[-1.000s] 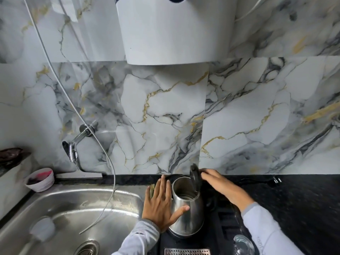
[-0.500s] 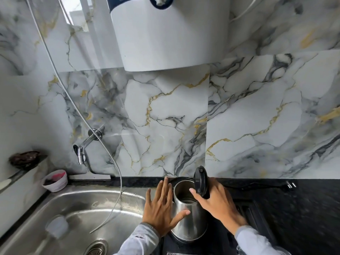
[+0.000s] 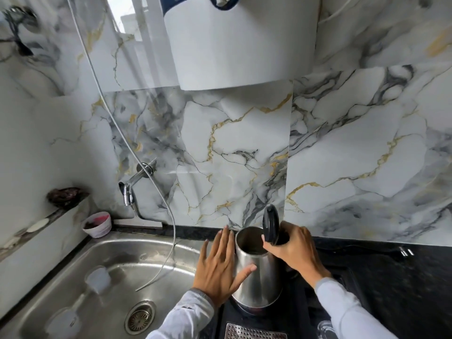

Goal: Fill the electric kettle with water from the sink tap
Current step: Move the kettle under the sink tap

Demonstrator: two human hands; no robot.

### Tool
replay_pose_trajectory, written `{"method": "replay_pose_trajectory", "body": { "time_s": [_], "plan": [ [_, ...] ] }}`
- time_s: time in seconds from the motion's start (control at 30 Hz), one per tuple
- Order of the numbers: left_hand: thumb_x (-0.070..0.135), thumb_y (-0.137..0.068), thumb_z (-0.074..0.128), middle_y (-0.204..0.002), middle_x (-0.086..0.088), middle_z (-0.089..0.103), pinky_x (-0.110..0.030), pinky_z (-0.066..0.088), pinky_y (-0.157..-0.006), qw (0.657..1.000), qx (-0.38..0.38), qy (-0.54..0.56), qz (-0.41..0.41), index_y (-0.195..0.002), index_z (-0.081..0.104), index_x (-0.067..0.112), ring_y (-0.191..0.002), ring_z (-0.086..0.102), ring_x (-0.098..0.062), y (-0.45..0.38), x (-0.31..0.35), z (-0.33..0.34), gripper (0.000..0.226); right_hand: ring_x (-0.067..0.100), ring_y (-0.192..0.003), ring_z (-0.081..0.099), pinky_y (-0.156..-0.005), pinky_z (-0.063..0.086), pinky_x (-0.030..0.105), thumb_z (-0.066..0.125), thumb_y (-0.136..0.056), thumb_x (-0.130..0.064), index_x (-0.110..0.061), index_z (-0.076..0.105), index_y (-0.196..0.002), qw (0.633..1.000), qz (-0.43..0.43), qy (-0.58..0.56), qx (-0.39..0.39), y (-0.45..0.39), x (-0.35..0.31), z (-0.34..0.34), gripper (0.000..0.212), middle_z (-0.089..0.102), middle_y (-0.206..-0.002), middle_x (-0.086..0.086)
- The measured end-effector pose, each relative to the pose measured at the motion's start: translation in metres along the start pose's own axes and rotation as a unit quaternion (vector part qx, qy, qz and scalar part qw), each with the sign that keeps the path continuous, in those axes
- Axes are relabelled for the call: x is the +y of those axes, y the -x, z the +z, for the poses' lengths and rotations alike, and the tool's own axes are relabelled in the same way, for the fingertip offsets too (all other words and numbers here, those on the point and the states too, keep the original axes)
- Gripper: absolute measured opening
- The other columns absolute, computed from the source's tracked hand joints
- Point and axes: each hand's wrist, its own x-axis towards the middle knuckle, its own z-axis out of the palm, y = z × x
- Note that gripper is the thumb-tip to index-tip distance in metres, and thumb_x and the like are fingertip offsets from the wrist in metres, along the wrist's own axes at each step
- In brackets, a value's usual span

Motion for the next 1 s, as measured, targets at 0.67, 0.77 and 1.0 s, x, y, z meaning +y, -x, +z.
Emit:
{"method": "replay_pose_trajectory", "body": {
  "time_s": [0.67, 0.77, 1.0],
  "plan": [
    [0.082, -0.089, 0.023, -0.156, -0.014, 0.039, -0.059, 0.038, -0.111, 0.998, 0.042, -0.051, -0.009, -0.147, 0.039, 0.006, -0.144, 0.037, -0.029, 0.032, -0.263, -0.051, 0.097, 0.022, -0.066, 0.074, -0.062, 0.060, 0.041, 0.069, -0.059, -0.065, -0.014, 0.071, -0.068, 0.999, -0.028, -0.020, 0.027, -0.033, -0.209, 0.168, 0.052, 0.076, -0.062, 0.000],
    [0.082, -0.089, 0.026, -0.156, -0.014, 0.040, -0.059, 0.040, -0.110, 0.999, 0.037, -0.037, -0.013, -0.147, 0.039, 0.005, -0.144, 0.037, -0.029, 0.031, -0.311, -0.031, 0.097, 0.027, -0.072, 0.076, -0.065, 0.060, 0.042, 0.068, -0.057, -0.066, -0.014, 0.072, -0.071, 1.000, -0.019, -0.008, 0.008, -0.040, -0.228, 0.213, 0.054, 0.078, -0.067, 0.002],
    [0.080, -0.090, 0.021, -0.153, -0.016, 0.043, -0.058, 0.043, -0.108, 0.999, 0.023, -0.019, -0.013, -0.144, 0.044, 0.003, -0.140, 0.044, -0.029, 0.021, -0.387, 0.012, 0.096, 0.028, -0.075, 0.076, -0.066, 0.060, 0.042, 0.067, -0.054, -0.070, -0.014, 0.071, -0.074, 0.999, -0.001, 0.029, -0.022, -0.061, -0.244, 0.297, 0.060, 0.080, -0.072, 0.003]
  ]
}}
